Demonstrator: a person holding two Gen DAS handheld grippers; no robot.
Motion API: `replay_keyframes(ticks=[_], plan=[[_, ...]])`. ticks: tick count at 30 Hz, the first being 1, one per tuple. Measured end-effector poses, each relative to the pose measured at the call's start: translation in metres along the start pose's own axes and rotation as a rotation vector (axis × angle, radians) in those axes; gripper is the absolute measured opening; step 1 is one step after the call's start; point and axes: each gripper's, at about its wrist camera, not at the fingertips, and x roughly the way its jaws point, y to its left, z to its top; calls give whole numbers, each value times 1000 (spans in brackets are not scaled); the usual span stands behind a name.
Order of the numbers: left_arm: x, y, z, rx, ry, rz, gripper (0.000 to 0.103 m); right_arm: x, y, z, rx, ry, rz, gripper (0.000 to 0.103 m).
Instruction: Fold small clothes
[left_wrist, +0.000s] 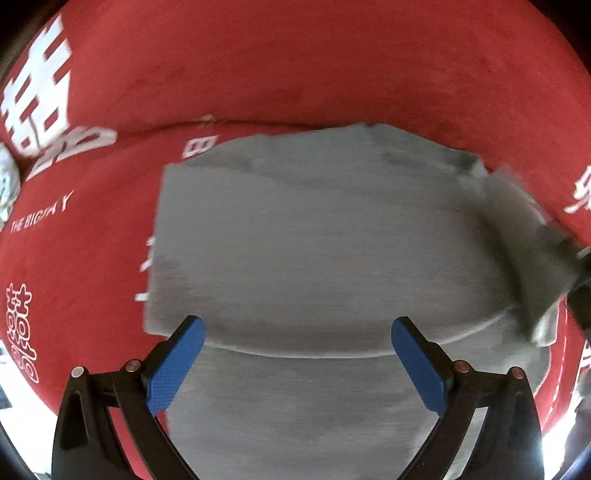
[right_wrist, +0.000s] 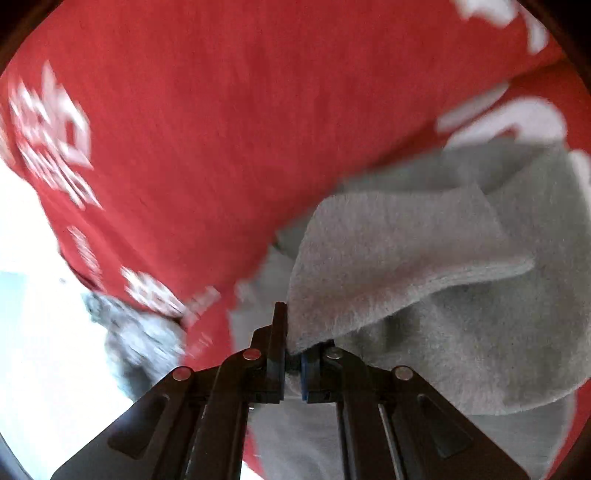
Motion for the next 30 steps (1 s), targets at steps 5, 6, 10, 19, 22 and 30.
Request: replay_keyframes(ticks=[5, 6, 10, 19, 22, 30], plan=[[5, 29, 3, -22, 4, -27, 101, 38, -4, -15, 41, 85, -139, 15], [5, 32, 3, -22, 2, -35, 101, 35, -7, -17, 59, 78, -138, 29], [4, 41, 8, -24, -4, -85, 101, 15, -20, -10, 151, -29, -153, 44], [-1, 60, 22, -109, -8, -427, 101, 51, 45, 9, -123, -3, -188, 8], [8, 66, 27, -151, 16, -495, 101, 78, 67, -17, -258, 110, -206, 8], [27, 55, 30, -182, 88, -570, 101, 87, 52, -68, -348, 280, -263, 18]])
